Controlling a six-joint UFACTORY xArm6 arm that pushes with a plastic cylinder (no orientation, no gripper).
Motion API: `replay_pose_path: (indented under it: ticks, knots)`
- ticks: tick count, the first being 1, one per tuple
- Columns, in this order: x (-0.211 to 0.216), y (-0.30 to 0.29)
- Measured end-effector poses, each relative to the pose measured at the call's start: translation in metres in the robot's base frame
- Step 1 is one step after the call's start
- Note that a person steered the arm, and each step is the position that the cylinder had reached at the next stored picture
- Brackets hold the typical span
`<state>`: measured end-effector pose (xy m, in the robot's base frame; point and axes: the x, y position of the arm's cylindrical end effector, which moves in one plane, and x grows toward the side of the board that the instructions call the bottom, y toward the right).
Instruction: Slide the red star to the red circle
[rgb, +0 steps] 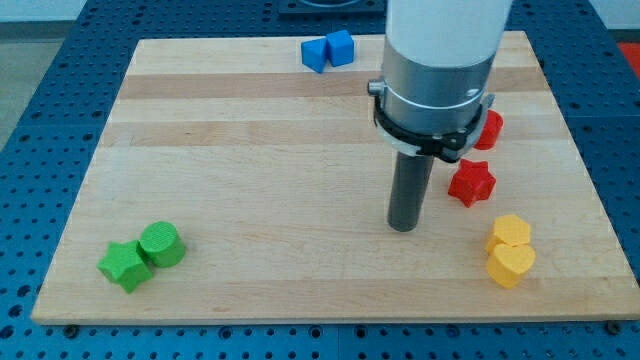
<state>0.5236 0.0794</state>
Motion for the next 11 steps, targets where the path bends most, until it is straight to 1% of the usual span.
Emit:
replay_pose_path:
  ticks: [3,4,7,9,10,11]
  knots:
    - [-0.013,0.034]
    - [-0.018,0.059]
    - [-0.044,0.086]
    - [-0.071,0.087]
    - [-0.078,0.087]
    - [-0.078,0.068]
